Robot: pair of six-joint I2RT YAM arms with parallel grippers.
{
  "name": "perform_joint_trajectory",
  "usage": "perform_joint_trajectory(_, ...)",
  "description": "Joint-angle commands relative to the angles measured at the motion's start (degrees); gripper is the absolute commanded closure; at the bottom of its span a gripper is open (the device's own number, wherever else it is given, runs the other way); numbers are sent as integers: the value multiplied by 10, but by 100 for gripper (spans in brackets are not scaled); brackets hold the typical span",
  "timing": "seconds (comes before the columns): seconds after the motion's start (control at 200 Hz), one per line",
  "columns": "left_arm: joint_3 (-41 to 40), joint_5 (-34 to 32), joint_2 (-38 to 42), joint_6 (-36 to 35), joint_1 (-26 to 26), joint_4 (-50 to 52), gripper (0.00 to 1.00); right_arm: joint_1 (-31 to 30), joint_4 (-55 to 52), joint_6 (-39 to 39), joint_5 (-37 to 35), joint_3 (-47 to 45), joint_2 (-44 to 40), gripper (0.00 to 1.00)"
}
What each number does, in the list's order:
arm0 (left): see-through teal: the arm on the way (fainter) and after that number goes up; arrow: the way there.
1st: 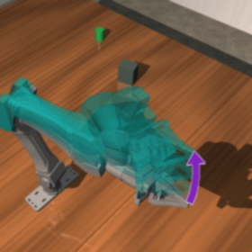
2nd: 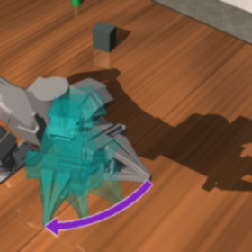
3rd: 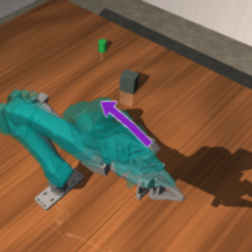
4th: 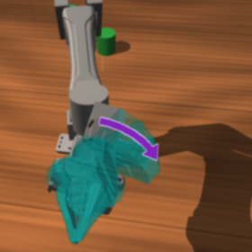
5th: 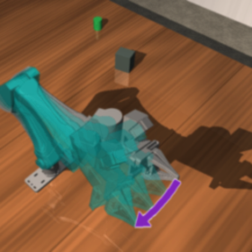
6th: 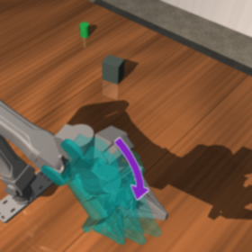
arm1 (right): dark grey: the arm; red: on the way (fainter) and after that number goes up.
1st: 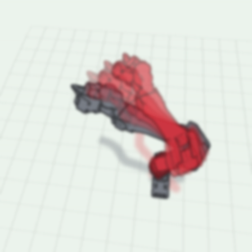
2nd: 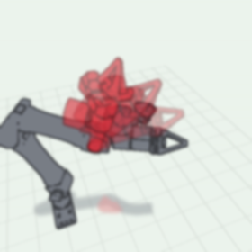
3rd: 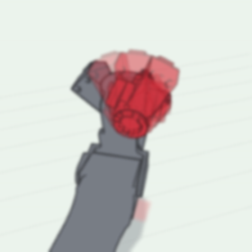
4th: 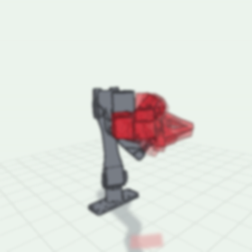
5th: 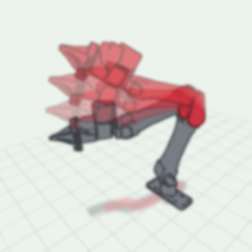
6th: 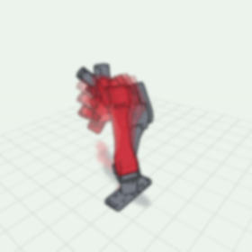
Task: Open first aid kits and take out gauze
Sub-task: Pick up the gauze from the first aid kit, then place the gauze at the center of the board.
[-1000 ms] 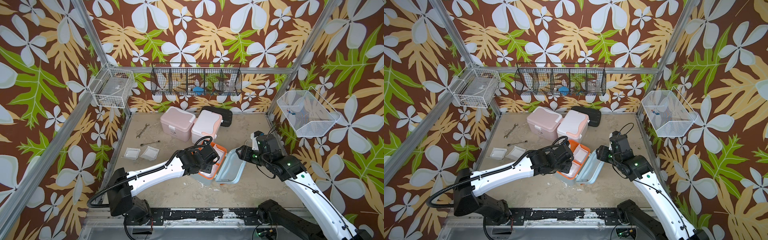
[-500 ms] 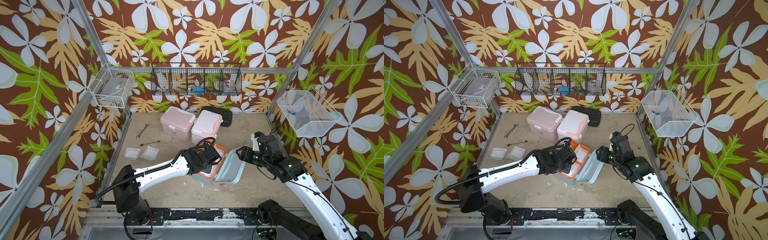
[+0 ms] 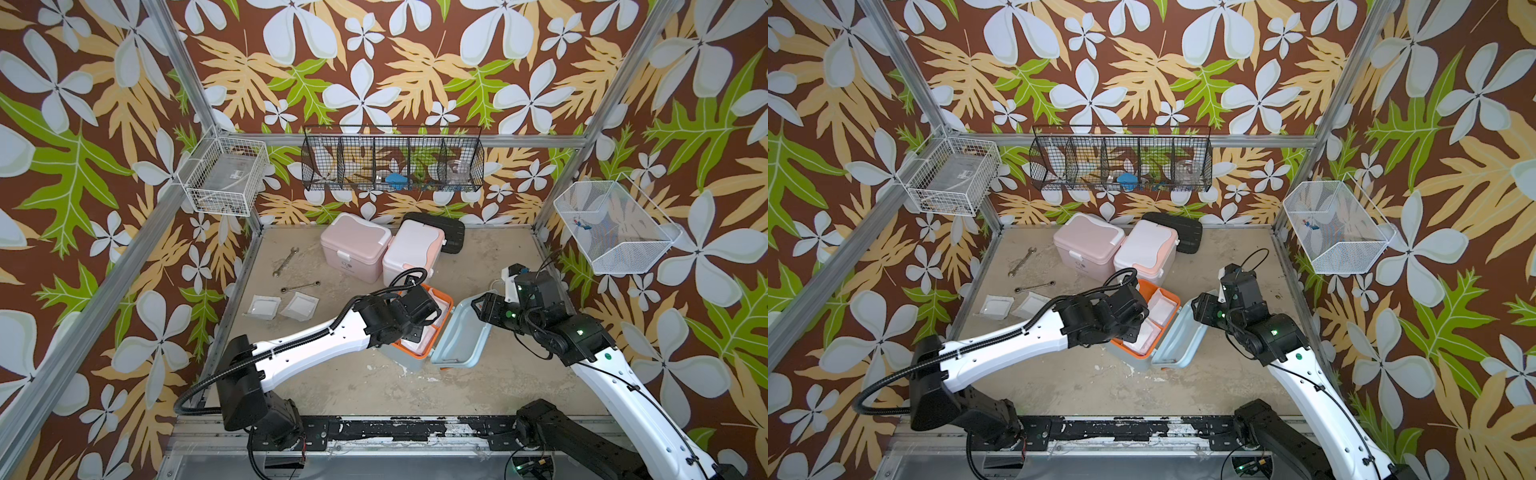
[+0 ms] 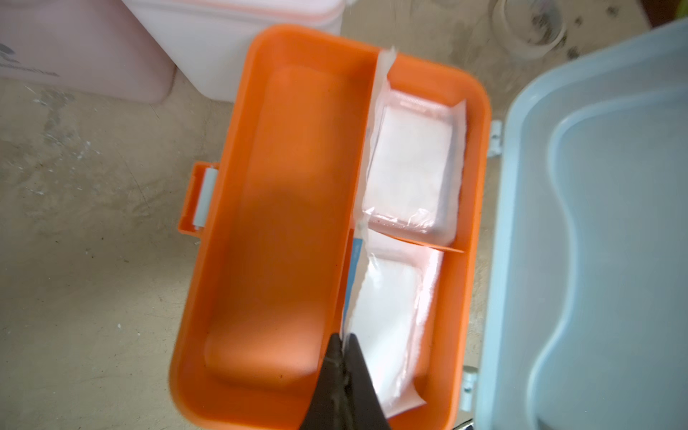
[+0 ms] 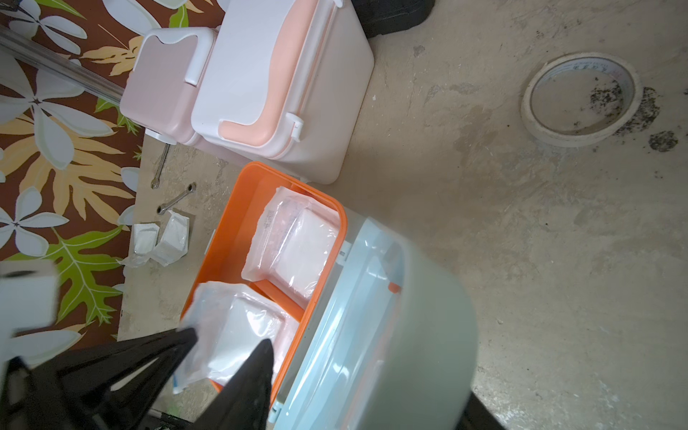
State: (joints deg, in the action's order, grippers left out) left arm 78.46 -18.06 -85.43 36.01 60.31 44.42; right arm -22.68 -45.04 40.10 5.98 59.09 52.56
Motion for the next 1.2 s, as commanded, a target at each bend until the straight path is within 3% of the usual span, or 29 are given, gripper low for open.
perform_joint_trajectory(0.0,-2,-33,49,14,-26,18,100,0,13,2,5,2,-3,39)
perform_joint_trajectory(0.15,-81,-6,153,35,-136,1,100,-1,15,5,11,-3,-7,39)
perform_joint_trajectory(0.34,-189,52,282,62,-388,-25,100,-1,16,5,15,-11,-13,39)
perform_joint_trajectory(0.435,-210,62,292,82,-497,-8,100,0,17,6,18,-13,-15,39)
perform_joint_trajectory(0.551,-244,71,269,121,-585,8,100,1,18,5,21,-14,-17,39)
perform_joint_trajectory(0.781,-289,27,256,179,-697,5,100,1,13,3,23,-13,-20,39)
perform_joint_trajectory(1.036,-318,-4,240,219,-768,-17,100,1,14,2,27,-17,-20,39)
perform_joint_trajectory(1.196,-322,-33,214,241,-779,-46,100,0,20,4,34,-25,-20,39)
